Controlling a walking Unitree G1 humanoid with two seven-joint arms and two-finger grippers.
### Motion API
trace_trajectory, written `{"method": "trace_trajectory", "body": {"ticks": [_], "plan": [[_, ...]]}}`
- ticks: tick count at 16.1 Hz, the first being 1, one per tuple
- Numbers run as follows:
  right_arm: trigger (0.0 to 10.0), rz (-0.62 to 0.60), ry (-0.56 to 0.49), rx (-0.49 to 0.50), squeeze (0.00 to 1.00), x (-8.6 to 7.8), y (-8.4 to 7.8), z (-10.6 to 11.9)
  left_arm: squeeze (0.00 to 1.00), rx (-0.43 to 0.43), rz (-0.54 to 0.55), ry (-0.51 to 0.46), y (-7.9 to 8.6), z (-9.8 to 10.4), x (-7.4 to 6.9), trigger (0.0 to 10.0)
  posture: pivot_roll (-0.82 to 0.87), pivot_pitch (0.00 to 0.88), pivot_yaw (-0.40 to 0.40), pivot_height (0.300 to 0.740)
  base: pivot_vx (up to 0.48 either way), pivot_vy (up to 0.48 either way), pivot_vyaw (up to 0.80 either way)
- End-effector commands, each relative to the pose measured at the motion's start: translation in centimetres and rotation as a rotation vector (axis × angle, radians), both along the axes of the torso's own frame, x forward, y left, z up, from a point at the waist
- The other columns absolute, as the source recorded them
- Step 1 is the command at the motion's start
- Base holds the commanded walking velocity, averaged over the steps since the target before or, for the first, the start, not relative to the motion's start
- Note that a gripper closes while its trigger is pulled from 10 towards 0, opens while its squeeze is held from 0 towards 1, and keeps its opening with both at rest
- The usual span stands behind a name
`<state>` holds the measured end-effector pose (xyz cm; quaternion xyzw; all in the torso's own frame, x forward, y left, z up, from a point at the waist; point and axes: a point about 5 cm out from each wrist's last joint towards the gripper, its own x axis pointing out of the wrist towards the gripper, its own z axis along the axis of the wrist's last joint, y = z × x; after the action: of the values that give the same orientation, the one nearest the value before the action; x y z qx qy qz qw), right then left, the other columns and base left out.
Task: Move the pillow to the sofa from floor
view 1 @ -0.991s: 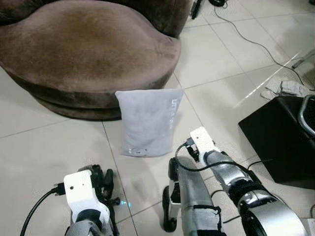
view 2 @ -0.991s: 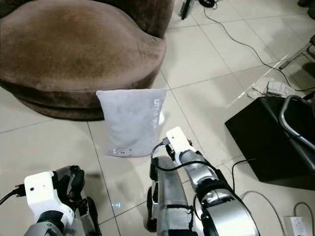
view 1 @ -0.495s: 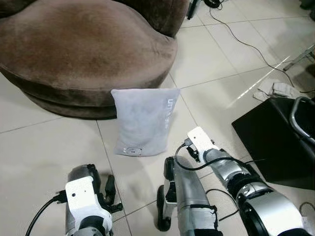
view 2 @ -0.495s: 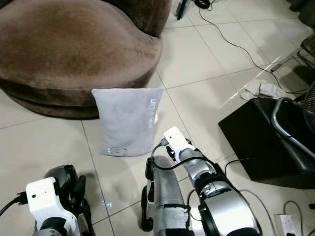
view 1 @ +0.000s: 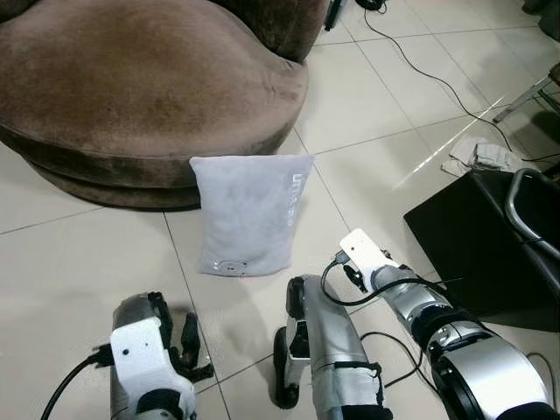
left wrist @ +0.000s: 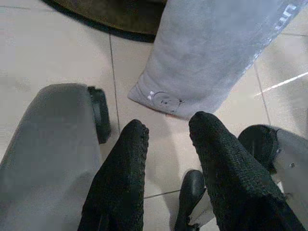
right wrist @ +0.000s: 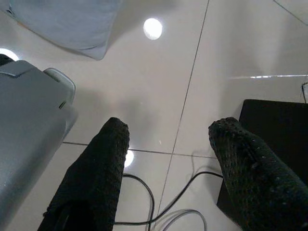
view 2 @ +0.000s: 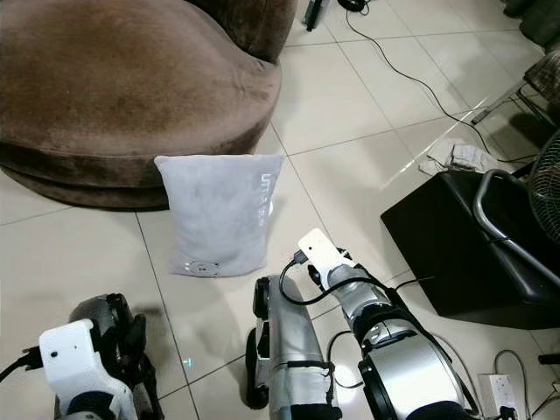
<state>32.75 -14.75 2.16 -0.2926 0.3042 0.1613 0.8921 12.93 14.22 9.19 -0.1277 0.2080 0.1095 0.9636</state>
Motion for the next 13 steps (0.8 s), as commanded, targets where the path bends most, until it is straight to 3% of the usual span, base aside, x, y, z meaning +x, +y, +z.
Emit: {"method": "trace_trajectory", "body": {"ticks": [1, 6, 13], "plan": [[10.0, -0.034, 0.033, -0.014, 0.0, -0.52, -1.16, -0.58, 0.0, -0.05, -0.008, 0.004, -1.34, 0.12, -0.21, 10.0, 0.03, 0.317, -0.312, 0.543, 0.0, 0.0, 0.0], [10.0, -0.08, 0.006, 0.048, 0.0, -0.28, -0.9, -0.31, 0.0, -0.051, -0.011, 0.003, -1.37, -0.02, -0.12, 10.0, 0.02, 0.316, -0.305, 0.543, 0.0, 0.0, 0.0], [10.0, -0.083, 0.009, 0.039, 0.0, -0.39, -1.15, -0.42, 0.0, -0.051, -0.022, -0.003, -1.4, -0.01, 0.33, 10.0, 0.01, 0.314, -0.297, 0.543, 0.0, 0.0, 0.0]]}}
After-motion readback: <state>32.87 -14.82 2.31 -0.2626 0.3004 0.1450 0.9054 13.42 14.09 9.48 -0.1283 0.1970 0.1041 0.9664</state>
